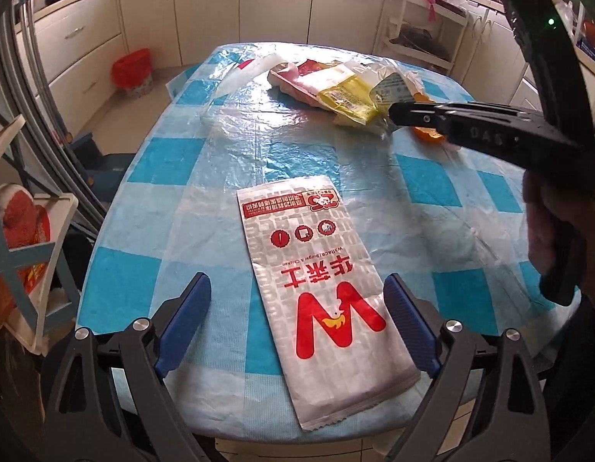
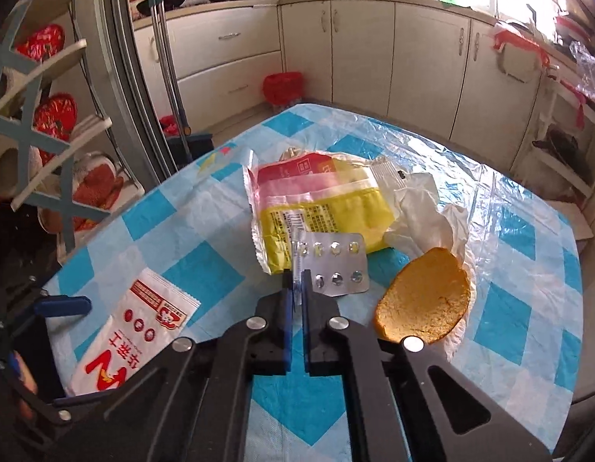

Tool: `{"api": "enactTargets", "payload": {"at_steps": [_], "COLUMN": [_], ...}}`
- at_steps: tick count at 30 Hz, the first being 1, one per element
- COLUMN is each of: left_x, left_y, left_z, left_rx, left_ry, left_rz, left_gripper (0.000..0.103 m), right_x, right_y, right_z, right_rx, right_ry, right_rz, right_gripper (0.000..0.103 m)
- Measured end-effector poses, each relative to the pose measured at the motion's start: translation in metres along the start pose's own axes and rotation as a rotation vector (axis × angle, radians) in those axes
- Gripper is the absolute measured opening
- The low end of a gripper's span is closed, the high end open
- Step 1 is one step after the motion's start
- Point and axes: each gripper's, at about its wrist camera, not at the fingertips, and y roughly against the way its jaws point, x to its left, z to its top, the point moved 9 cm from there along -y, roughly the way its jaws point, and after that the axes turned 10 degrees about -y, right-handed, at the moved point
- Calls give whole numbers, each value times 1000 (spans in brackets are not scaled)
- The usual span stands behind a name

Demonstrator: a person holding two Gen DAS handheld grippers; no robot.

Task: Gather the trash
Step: 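Grasp the pill blister pack with the right tool while the left tool grasps the white paper bag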

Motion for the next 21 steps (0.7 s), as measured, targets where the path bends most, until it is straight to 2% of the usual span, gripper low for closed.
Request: {"api": "enactTargets", "payload": {"at_steps": [5, 9, 13, 16, 21], "left_x": [2, 1, -8, -20, -36], "left_y": [-9, -12, -16, -19, -22], "left_z": [13, 23, 33, 38, 43], "left_rx": [-25, -40, -53, -57, -46], "left_ry": [-58, -72, -89, -107, -136], "left_rz": [50, 39, 3, -24, -33], "left_gripper": [68, 45, 23, 14, 13], "right_x": [-10, -8, -7, -12, -27], "right_y": [27, 44, 56, 65, 77], "right_z": [3, 0, -10, -16, -24], "right_rx": [-23, -20, -13, -16, -22], "right_ry": [-115, -155, -156, -164, -230], "right_rz": [106, 174, 184, 185, 201], "right_gripper": [4, 4, 4, 4, 4]}}
